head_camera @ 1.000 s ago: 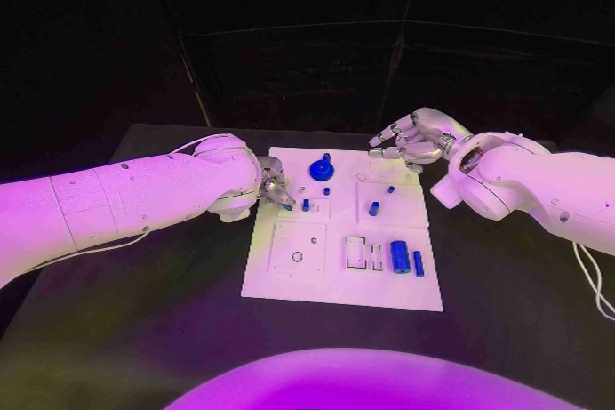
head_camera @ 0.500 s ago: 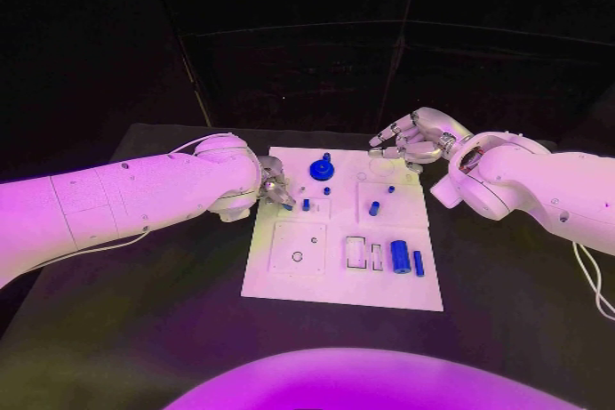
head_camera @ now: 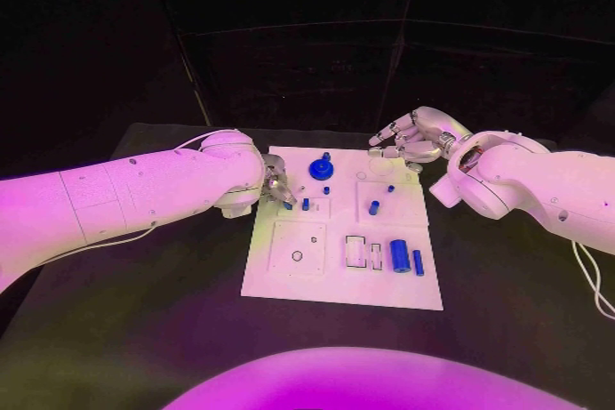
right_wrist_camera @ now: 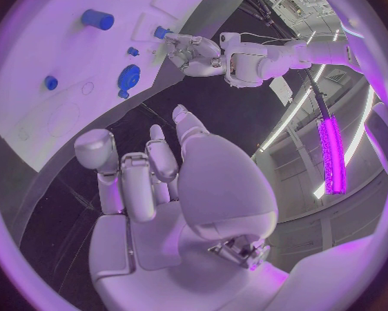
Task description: Assemble the parts on the task board
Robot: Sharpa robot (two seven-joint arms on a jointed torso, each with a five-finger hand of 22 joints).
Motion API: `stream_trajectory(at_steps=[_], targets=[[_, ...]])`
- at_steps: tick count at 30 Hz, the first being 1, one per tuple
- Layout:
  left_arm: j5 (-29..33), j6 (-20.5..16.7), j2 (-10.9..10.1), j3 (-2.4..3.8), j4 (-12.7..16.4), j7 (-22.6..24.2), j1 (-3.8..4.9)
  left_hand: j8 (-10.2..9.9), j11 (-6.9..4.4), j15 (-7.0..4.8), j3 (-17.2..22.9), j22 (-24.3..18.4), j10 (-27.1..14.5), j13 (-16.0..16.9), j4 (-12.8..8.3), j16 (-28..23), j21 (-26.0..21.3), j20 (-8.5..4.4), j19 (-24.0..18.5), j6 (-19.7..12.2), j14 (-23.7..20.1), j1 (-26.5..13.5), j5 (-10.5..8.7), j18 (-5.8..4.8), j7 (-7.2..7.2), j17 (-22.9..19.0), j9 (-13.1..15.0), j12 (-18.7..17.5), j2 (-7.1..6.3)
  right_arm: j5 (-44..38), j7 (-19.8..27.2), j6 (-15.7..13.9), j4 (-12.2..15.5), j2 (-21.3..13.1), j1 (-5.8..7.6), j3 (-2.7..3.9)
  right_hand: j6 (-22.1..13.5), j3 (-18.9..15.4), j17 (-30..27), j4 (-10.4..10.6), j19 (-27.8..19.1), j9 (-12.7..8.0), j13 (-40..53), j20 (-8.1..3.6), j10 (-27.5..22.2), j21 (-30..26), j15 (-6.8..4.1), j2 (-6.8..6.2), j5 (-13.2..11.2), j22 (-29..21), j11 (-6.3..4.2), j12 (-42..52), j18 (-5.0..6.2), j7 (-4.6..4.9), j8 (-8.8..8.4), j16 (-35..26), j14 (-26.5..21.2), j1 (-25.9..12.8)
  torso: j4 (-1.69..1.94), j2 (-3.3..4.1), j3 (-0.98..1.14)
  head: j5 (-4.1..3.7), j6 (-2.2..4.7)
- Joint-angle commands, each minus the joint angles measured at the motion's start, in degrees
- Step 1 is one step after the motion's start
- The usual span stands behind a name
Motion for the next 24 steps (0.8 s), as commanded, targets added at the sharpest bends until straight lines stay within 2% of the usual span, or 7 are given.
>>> stream_trajectory(at_steps=[1, 15, 24], targets=[[0.04, 4.38, 0.36, -0.37, -0.44, -1.36, -0.49, 0.24, -0.29, -0.49, 3.47, 0.11, 0.25, 0.13, -3.05, 0.18, 0.25, -0.41, 1.1, 0.12, 6.05, 0.03, 0.09, -0.49, -0.41, 15.09, -0.03, 0.44, 0.65, 0.15, 0.42, 0.33, 0.11, 0.0, 0.09, 0.04, -0.09, -0.06, 4.88, 0.17, -0.34, -0.04, -0.09, -0.19, -0.24, -0.26, -0.4, 0.55, 0.29, -0.05, -0.1, -0.24, 0.89, -0.14, 0.2, -0.36, 3.5, 0.19, 0.02, -0.02, 0.02, -0.07, -0.11], [0.04, 4.81, 0.99, -0.37, -1.07, -1.52, -0.46, 0.89, -0.54, -0.69, 2.51, 0.3, 0.61, 0.52, -2.82, 0.18, 0.36, -0.57, 1.16, 0.52, 6.05, -0.59, 0.08, -0.52, -0.74, 15.09, 0.25, 0.86, 0.3, 0.15, 0.41, 0.36, 0.15, -0.02, 0.09, 0.04, -0.09, -0.06, 4.88, 0.17, -0.34, -0.04, -0.09, -0.19, -0.24, -0.26, -0.4, 0.55, 0.29, -0.05, -0.1, -0.24, 0.89, -0.14, 0.2, -0.36, 3.5, 0.19, 0.07, 0.0, -0.04, -0.25, -0.2], [0.02, 4.12, 1.42, -0.37, -1.58, -1.68, -0.44, 1.9, -0.94, -1.07, -1.3, 0.93, 1.12, 1.04, -1.41, 0.18, 0.82, -0.92, 1.39, 1.3, 6.05, -2.6, 0.07, -0.65, -1.24, 15.09, 0.61, 1.49, -0.46, 0.15, 0.42, 0.32, 0.17, -0.01, 0.09, 0.04, -0.09, -0.06, 4.88, 0.17, -0.34, -0.04, -0.09, -0.19, -0.24, -0.26, -0.4, 0.55, 0.29, -0.05, -0.1, -0.24, 0.89, -0.14, 0.2, -0.36, 3.5, 0.19, 0.04, -0.02, -0.02, -0.27, -0.3]])
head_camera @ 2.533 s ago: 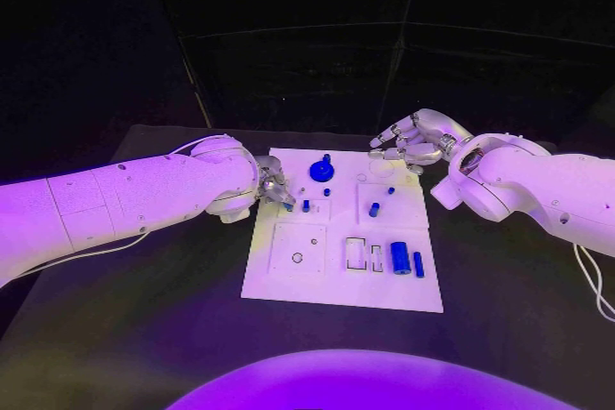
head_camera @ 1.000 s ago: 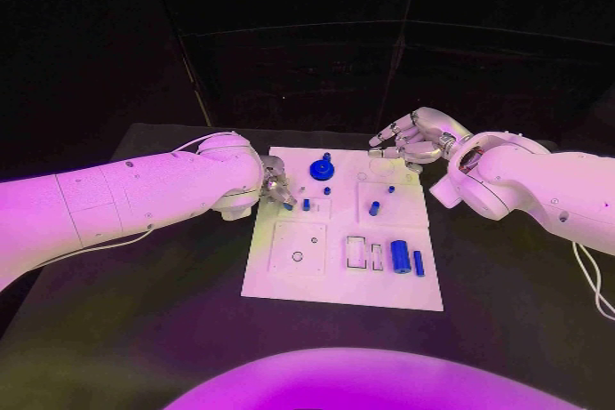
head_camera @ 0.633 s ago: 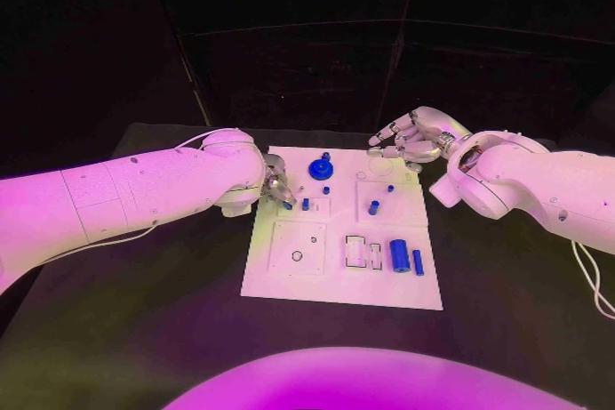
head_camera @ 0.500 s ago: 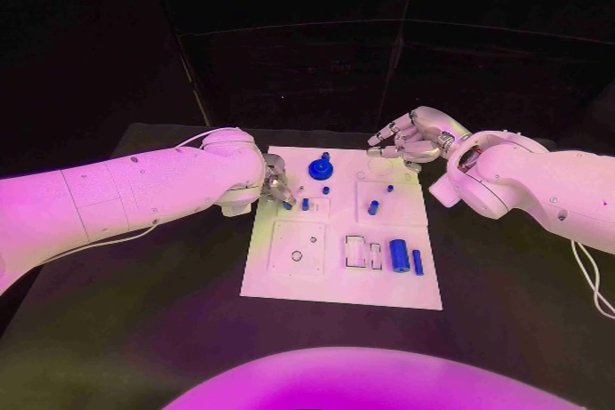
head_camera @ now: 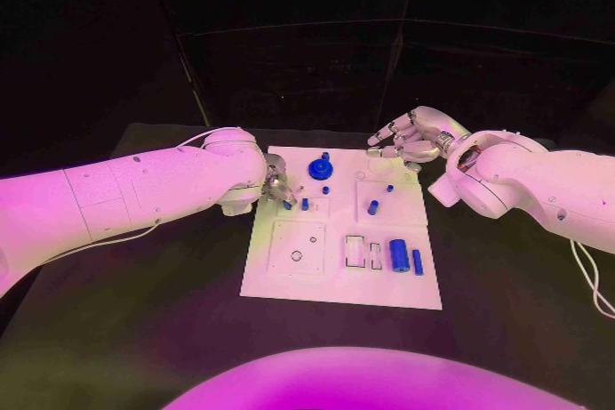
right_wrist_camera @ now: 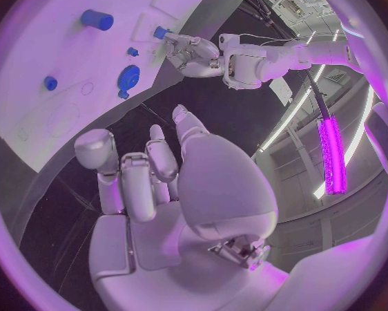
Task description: Assemble the parts on the task board
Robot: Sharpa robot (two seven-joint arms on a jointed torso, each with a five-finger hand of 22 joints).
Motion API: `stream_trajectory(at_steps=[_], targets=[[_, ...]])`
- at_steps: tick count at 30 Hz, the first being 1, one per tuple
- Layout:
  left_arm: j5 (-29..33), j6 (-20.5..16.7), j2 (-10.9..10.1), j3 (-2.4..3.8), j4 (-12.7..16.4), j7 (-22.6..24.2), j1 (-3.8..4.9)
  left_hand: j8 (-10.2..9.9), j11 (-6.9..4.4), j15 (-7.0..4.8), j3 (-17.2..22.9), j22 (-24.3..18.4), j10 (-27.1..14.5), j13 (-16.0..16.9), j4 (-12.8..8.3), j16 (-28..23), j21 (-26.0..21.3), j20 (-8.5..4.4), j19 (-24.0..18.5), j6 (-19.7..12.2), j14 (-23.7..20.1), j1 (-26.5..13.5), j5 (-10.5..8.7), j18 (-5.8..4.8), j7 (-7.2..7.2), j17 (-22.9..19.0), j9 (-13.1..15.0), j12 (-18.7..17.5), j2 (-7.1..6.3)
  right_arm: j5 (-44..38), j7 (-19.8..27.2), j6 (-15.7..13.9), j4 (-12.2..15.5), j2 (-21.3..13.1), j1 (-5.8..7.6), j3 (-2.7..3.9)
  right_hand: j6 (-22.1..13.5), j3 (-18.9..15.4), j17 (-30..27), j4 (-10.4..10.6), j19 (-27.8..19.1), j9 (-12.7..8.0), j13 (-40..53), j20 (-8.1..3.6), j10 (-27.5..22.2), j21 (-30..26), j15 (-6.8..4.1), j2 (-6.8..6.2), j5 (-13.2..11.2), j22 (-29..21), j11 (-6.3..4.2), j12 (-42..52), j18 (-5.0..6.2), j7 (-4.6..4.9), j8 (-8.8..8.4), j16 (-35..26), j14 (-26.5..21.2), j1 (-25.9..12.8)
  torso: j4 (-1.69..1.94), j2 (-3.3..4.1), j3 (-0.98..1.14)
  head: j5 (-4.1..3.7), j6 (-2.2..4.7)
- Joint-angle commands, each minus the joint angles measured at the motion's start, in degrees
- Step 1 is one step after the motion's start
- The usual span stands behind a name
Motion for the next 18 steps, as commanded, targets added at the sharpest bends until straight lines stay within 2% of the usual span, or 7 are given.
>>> stream_trajectory(at_steps=[1, 18], targets=[[0.24, 2.14, 0.18, -0.46, -0.15, -1.22, -0.62, 0.33, -0.18, -0.48, -1.25, 0.71, 0.34, 0.15, 0.49, 0.18, 0.35, -0.54, 1.44, 0.35, 5.84, -0.97, 0.08, -0.67, -0.43, 15.1, 0.11, 0.41, -0.18, 0.15, 0.45, 0.25, 0.1, 0.02, 0.09, 0.04, -0.09, -0.06, 4.86, 0.17, -0.34, -0.04, -0.05, -0.19, -0.24, -0.26, -0.4, 0.55, 0.29, -0.06, -0.09, -0.23, 0.88, -0.14, 0.21, -0.36, 3.5, 0.19, -0.02, -0.02, 0.01, -0.02, -0.1], [-0.05, 1.59, 0.61, -0.45, -1.08, -1.34, -0.62, 1.08, -0.51, -0.79, -8.69, 1.25, 0.58, 0.31, 3.52, 0.18, 0.66, -0.89, 1.64, 1.19, 5.84, -3.67, 0.07, -0.78, -0.8, 15.1, 0.03, 0.87, -0.83, 0.15, 0.52, 0.15, 0.06, 0.05, 0.09, 0.04, -0.12, -0.12, 4.63, 0.11, -0.49, -0.04, -0.26, -0.21, -0.42, -0.46, -0.41, 0.52, 0.22, -0.39, -0.1, -0.43, 0.94, -0.14, 0.3, -0.51, 3.45, 0.35, 0.0, -0.03, -0.01, -0.21, -0.21]])
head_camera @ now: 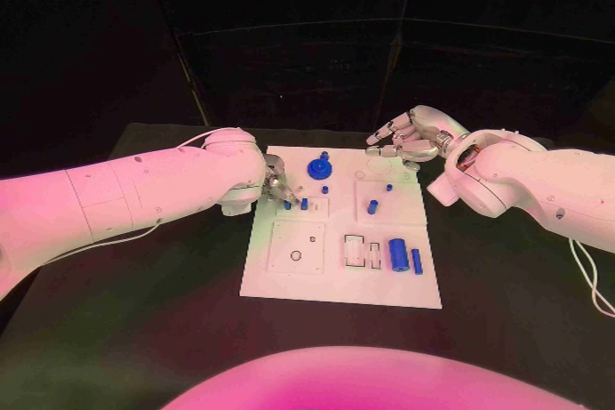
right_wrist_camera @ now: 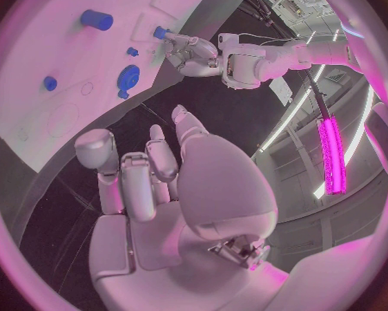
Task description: Assemble the parts on the task board
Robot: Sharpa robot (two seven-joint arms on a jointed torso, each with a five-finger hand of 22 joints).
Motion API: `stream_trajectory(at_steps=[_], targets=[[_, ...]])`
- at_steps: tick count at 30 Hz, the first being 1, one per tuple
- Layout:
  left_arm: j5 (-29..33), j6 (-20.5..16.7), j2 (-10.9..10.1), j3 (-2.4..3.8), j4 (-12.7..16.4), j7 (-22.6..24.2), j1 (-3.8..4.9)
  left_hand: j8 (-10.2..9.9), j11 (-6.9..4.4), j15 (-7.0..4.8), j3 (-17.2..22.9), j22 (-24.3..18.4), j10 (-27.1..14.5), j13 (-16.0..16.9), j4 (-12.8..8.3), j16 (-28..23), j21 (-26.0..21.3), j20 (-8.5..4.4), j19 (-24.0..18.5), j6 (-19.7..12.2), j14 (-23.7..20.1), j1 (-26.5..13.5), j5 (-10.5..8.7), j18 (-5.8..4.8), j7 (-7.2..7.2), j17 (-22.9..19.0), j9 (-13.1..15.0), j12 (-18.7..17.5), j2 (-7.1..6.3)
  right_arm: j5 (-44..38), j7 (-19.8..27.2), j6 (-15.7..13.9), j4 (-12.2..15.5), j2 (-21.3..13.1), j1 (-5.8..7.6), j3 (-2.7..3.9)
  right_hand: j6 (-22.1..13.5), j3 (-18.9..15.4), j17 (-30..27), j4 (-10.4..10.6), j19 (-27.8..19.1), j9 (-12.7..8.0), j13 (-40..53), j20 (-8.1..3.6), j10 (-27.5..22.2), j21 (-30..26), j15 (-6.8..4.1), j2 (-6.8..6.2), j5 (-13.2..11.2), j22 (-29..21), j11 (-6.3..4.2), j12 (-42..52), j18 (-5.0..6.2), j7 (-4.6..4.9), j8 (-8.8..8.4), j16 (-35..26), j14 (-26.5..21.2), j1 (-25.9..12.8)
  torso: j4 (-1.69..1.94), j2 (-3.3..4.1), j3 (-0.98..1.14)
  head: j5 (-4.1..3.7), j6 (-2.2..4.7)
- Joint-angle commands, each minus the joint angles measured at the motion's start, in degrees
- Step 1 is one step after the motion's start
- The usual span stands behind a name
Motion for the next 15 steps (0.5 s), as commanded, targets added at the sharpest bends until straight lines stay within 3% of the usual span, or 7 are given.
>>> stream_trajectory(at_steps=[1, 15], targets=[[-0.15, 1.17, 0.08, -0.35, -0.25, -1.02, -0.46, 0.44, 0.14, -0.37, -1.52, 1.31, -0.03, -0.05, 0.57, 0.18, 0.15, -0.51, 1.65, 0.18, 5.85, -0.98, 0.04, -0.79, 0.25, 15.09, -0.07, 0.19, -0.08, 0.15, 0.5, 0.13, 0.08, 0.02, 0.09, 0.04, -0.13, -0.13, 4.6, 0.12, -0.35, -0.05, -0.14, -0.06, -0.43, -0.47, -0.41, 0.27, 0.21, -0.25, -0.09, -0.45, 0.95, -0.14, 0.3, -0.26, 3.45, 0.11, 0.0, -0.02, -0.02, -0.04, 0.0], [-0.82, -1.28, -1.17, -0.28, 0.47, -0.9, -0.41, 0.94, 0.07, -0.42, -9.35, 1.52, -0.11, -0.49, 4.76, 0.18, 0.16, -0.56, 1.72, 0.36, 5.85, -4.08, 0.05, -0.81, 0.14, 15.09, -0.24, 0.28, -1.31, 0.15, 0.62, 0.15, -0.07, 0.06, 0.08, 0.04, -0.23, -0.25, 4.45, 0.19, -0.44, -0.07, -0.24, -0.06, -0.53, -0.59, -0.4, 0.22, 0.13, -0.43, -0.07, -0.55, 0.97, -0.12, 0.31, -0.36, 3.41, 0.02, 0.03, -0.03, -0.05, -0.16, 0.15]])
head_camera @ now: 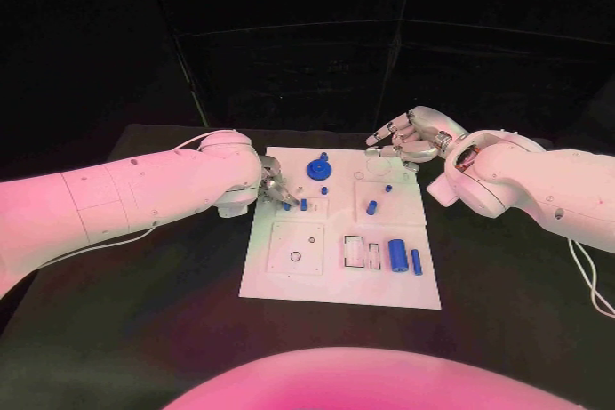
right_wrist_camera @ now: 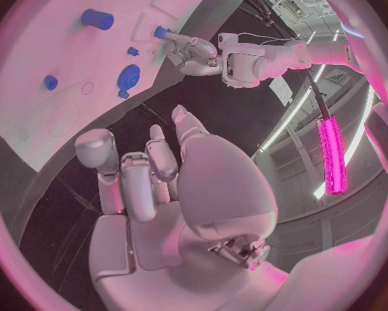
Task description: Assemble the parts on the task board
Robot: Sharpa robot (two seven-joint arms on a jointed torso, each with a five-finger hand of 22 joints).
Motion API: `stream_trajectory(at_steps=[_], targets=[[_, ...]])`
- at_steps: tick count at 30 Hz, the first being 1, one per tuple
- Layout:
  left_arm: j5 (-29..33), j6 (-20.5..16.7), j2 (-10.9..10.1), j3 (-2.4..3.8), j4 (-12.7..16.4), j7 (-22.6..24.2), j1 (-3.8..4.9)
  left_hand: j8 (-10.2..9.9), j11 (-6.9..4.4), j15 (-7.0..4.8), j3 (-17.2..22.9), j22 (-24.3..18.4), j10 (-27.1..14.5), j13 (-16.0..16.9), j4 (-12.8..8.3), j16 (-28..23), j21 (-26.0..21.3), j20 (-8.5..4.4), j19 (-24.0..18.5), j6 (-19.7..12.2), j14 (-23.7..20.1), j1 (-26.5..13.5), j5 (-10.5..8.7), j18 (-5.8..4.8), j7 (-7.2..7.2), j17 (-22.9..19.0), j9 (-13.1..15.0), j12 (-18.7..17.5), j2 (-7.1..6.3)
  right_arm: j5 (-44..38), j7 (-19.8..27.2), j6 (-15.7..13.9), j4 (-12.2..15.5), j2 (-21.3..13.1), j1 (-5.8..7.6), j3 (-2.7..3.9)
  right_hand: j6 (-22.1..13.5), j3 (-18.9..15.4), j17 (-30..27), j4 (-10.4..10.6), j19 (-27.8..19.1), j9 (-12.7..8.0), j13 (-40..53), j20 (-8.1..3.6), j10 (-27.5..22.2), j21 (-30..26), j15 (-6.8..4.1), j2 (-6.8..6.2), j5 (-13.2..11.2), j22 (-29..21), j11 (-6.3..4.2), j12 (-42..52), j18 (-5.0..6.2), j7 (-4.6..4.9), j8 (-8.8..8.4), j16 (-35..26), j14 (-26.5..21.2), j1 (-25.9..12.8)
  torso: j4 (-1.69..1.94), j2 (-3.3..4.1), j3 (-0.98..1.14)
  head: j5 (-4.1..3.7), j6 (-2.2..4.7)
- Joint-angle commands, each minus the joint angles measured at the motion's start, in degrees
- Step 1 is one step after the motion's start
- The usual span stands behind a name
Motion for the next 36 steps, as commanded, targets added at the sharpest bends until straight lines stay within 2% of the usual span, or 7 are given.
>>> stream_trajectory(at_steps=[1, 12, 22, 24, 27, 31, 36], targets=[[-0.77, -0.89, -0.44, -0.18, 0.38, -0.61, -0.17, 0.31, 0.04, -0.44, -1.38, 1.52, -0.1, -0.07, 0.7, 0.18, 0.14, -0.36, 1.94, -0.07, 5.84, -0.68, 0.05, -0.81, 0.13, 15.09, -0.09, 0.32, 0.23, 0.15, 0.61, 0.16, 0.0, 0.07, 0.08, 0.04, -0.23, -0.25, 4.46, 0.19, -0.45, -0.07, -0.05, -0.06, -0.32, -0.33, -0.4, 0.22, 0.13, -0.05, 0.14, -0.31, 0.97, -0.11, 0.31, -0.36, 3.41, 0.02, 0.0, 0.0, 0.04, -0.01, 0.04], [1.12, -9.13, -2.22, 0.14, 1.91, 5.12, 0.16, 0.2, 0.22, -0.37, -5.82, -0.61, -1.45, -1.54, 4.38, 0.18, -2.02, -0.38, 1.19, -1.37, 5.84, -0.05, 0.06, -0.3, 0.36, 15.09, -0.43, -0.51, 1.67, 0.15, 0.71, 0.21, -0.43, 0.26, 0.08, 0.03, -0.37, -0.32, 4.27, 0.24, -0.61, -0.1, -0.14, -0.06, -0.41, -0.51, -0.39, 0.21, 0.07, -0.36, 0.16, -0.41, 1.03, -0.09, 0.28, -0.48, 3.36, -0.01, 0.06, 0.0, 0.04, -0.09, 0.26], [6.83, -14.1, -3.45, 0.45, 1.86, 9.6, 0.19, -2.65, 1.72, 0.87, -8.35, -5.08, -7.51, -9.64, 4.53, -0.17, -6.58, 0.52, -0.53, -5.26, 5.7, 4.4, 0.03, 0.64, 2.27, 14.59, -2.38, -6.3, 1.85, 0.15, 0.67, 0.41, -0.72, 0.5, 0.07, 0.03, -0.43, -0.35, 4.18, 0.27, -0.67, -0.11, -0.18, -0.06, -0.45, -0.57, -0.38, 0.21, 0.06, -0.48, 0.17, -0.44, 1.05, -0.08, 0.27, -0.54, 3.34, -0.03, 0.09, -0.06, 0.1, -0.18, 0.44], [7.44, -15.15, -3.66, 0.47, 1.84, 11.23, 0.2, -3.88, 2.38, 1.39, -8.72, -8.68, -10.32, -13.4, 4.26, -1.7, -10.21, 0.91, -1.98, -6.53, 5.04, 5.77, 0.11, 1.4, 2.98, 12.46, -3.28, -9.13, 1.93, 0.15, 0.66, 0.43, -0.73, 0.47, 0.07, 0.03, -0.43, -0.35, 4.18, 0.27, -0.67, -0.11, -0.18, -0.06, -0.45, -0.57, -0.38, 0.21, 0.06, -0.48, 0.17, -0.44, 1.05, -0.08, 0.27, -0.54, 3.34, -0.03, 0.03, -0.06, 0.11, -0.15, 0.51], [8.04, -16.94, -3.83, 0.47, 1.98, 15.72, 0.2, -6.57, 4.02, 2.74, -8.66, -18.4, -13.97, -14.72, 2.93, -7.42, -20.51, 2.21, -6.33, -8.68, 2.25, 10.2, 0.04, 3.28, 4.65, 5.33, -5.59, -11.41, 2.62, 0.15, 0.63, 0.44, -0.71, 0.42, 0.06, 0.03, -0.47, -0.36, 4.17, 0.28, -0.67, -0.12, -0.14, -0.05, -0.42, -0.58, -0.38, 0.23, 0.07, -0.47, 0.17, -0.4, 1.04, -0.07, 0.27, -0.55, 3.34, -0.03, 0.0, 0.0, 0.11, -0.19, 0.66], [8.31, -19.33, -3.36, 0.43, 1.9, 22.51, 0.19, -10.04, 5.84, 4.4, -7.46, -33.94, -20.02, -17.64, 1.01, -19.95, -37.86, 3.64, -14.71, -10.63, -5.33, 15.56, 0.02, 6.03, 6.37, -8.4, -8.5, -16.33, 2.74, 0.15, 0.63, 0.43, -0.71, 0.41, 0.06, 0.02, -0.47, -0.36, 4.17, 0.28, -0.67, -0.12, -0.14, -0.05, -0.42, -0.58, -0.38, 0.23, 0.07, -0.47, 0.17, -0.4, 1.04, -0.07, 0.27, -0.55, 3.34, -0.03, -0.03, 0.03, 0.07, -0.33, 0.79], [6.19, -24.07, -1.43, 0.26, 0.13, 34.53, -0.02, -14.73, 7.21, 5.75, -2.91, -36.64, -24.86, -24.01, -3.2, -31.1, -42.35, 5.01, -17.48, -10.77, -13.02, 24.6, 0.01, 6.2, 7.56, -19.73, -12.63, -25.32, 1.92, 0.15, 0.67, 0.44, -0.86, 0.58, 0.06, 0.02, -0.49, -0.36, 4.12, 0.29, -0.71, -0.12, -0.24, -0.05, -0.51, -0.62, -0.37, 0.25, 0.09, -0.54, 0.18, -0.51, 1.05, -0.07, 0.28, -0.58, 3.33, -0.01, -0.05, 0.06, 0.05, -0.42, 1.17]])
